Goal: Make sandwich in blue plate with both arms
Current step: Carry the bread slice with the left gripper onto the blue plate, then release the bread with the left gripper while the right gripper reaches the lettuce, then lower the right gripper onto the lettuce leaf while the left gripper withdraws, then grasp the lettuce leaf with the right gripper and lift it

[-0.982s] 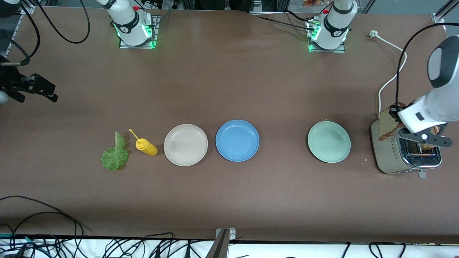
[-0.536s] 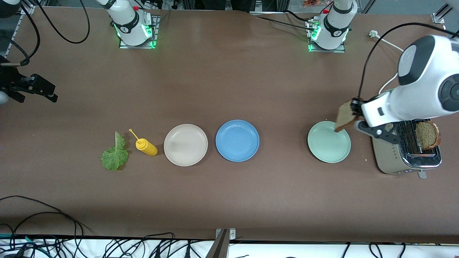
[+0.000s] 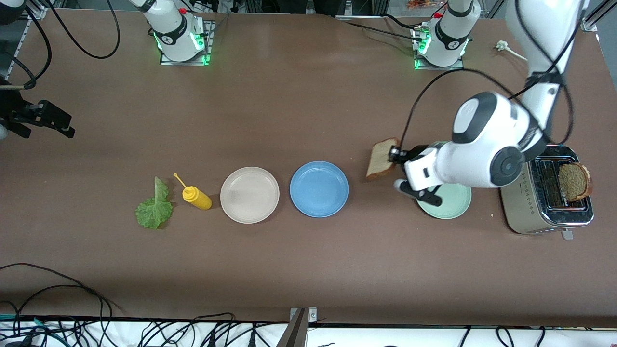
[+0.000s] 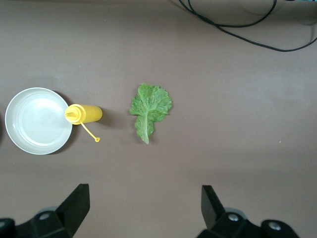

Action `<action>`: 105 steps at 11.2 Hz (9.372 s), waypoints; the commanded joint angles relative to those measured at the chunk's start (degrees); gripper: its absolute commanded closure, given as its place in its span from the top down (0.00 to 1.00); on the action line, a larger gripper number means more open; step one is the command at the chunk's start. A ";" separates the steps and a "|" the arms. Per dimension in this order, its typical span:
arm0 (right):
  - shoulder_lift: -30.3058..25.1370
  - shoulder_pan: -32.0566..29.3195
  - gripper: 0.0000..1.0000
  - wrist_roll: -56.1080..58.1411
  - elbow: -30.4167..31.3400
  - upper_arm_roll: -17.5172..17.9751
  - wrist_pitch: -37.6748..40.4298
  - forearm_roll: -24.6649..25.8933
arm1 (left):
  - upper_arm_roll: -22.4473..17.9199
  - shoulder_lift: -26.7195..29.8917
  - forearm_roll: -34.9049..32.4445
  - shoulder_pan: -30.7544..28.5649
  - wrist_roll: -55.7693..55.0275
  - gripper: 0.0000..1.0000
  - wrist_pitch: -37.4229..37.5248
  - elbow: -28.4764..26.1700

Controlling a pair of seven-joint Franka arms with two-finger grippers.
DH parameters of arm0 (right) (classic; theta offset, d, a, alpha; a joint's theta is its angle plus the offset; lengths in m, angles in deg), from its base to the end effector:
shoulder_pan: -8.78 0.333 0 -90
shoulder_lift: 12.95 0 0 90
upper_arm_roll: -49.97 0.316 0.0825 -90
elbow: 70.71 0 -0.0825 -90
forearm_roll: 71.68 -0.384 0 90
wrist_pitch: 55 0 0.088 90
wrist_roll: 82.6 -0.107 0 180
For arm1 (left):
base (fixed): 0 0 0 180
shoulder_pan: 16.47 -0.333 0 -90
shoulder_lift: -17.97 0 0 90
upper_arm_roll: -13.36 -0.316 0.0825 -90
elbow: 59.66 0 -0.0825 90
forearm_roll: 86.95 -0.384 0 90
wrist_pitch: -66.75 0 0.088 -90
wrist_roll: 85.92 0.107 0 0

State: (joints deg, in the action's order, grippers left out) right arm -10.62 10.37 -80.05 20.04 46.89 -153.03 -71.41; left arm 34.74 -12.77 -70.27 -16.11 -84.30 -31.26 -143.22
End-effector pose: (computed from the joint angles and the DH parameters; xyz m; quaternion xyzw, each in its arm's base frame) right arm 0.5799 -0.0149 0.6082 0.9990 0.0095 0.0431 0.0050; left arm 0.6290 -0.2354 0.3807 0.9533 -0.1463 -0.1615 0.2092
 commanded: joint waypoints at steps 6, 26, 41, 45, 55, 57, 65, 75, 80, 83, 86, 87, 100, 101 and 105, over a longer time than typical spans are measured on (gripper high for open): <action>1.87 -1.67 1.00 -0.26 -1.10 0.09 0.04 -2.45 | -0.11 -13.98 19.71 6.57 1.09 0.00 -22.92 4.02; 8.02 5.80 1.00 -4.57 -0.57 -0.52 1.09 0.36 | -0.55 -15.67 15.86 1.57 20.71 1.00 -21.53 1.56; 22.36 1.76 1.00 3.95 -5.85 -0.70 -9.10 -4.13 | -1.16 14.11 -19.75 -4.14 4.27 1.00 5.01 1.56; 27.53 1.05 1.00 11.15 -5.85 -1.05 -14.80 -3.96 | -2.56 22.63 -19.66 -5.12 -0.20 1.00 13.64 0.61; 38.09 -0.36 1.00 13.18 -5.41 -0.61 -25.19 -7.12 | -11.98 32.94 -16.23 0.16 -1.27 1.00 11.71 -10.75; 37.83 -0.36 1.00 13.18 -3.84 -0.61 -24.84 -7.30 | -11.98 32.15 -16.23 0.60 -1.27 1.00 12.14 -9.52; 33.78 -0.36 1.00 13.27 9.00 0.36 -34.15 -7.30 | -12.15 31.97 -13.25 -0.28 -1.27 1.00 12.94 -9.52; 35.54 -0.36 0.49 20.82 10.76 0.36 -41.88 -7.30 | -12.50 31.45 -13.86 -1.51 -1.45 1.00 12.85 -8.29; 36.60 -0.36 0.00 22.59 10.76 0.44 -44.35 -7.30 | -11.63 31.45 -14.92 -0.89 -1.27 1.00 12.85 -8.20; 35.46 -0.36 0.00 22.59 10.67 0.62 -43.82 -7.30 | -11.63 30.58 -14.92 -0.45 -1.53 1.00 12.85 -6.27; 30.38 -0.27 0.00 22.68 10.67 1.32 -37.70 -7.30 | -12.59 30.04 -15.00 -1.59 -1.27 1.00 12.76 -5.82; 28.53 -0.27 0.00 22.68 10.67 1.32 -34.54 -7.30 | -13.20 30.04 -16.14 -0.90 -1.35 1.00 12.76 -5.56; 9.62 -0.27 0.00 24.35 5.14 1.32 -5.16 -11.41 | -21.56 30.21 -17.82 1.66 7.44 1.00 7.76 -5.56; 9.44 -0.18 0.00 24.17 4.09 1.50 -4.72 -13.78 | -21.56 31.00 -17.90 1.57 7.35 1.00 7.93 -5.82; 10.75 4.80 0.00 17.25 2.50 3.43 -9.43 -21.35 | -21.56 31.36 -17.90 1.66 6.21 1.00 8.02 -6.18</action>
State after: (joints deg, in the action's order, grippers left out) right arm -1.20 11.54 -58.02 24.01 49.86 -159.41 -89.99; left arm 13.65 18.29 -86.65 -15.28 -77.39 -23.37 -149.87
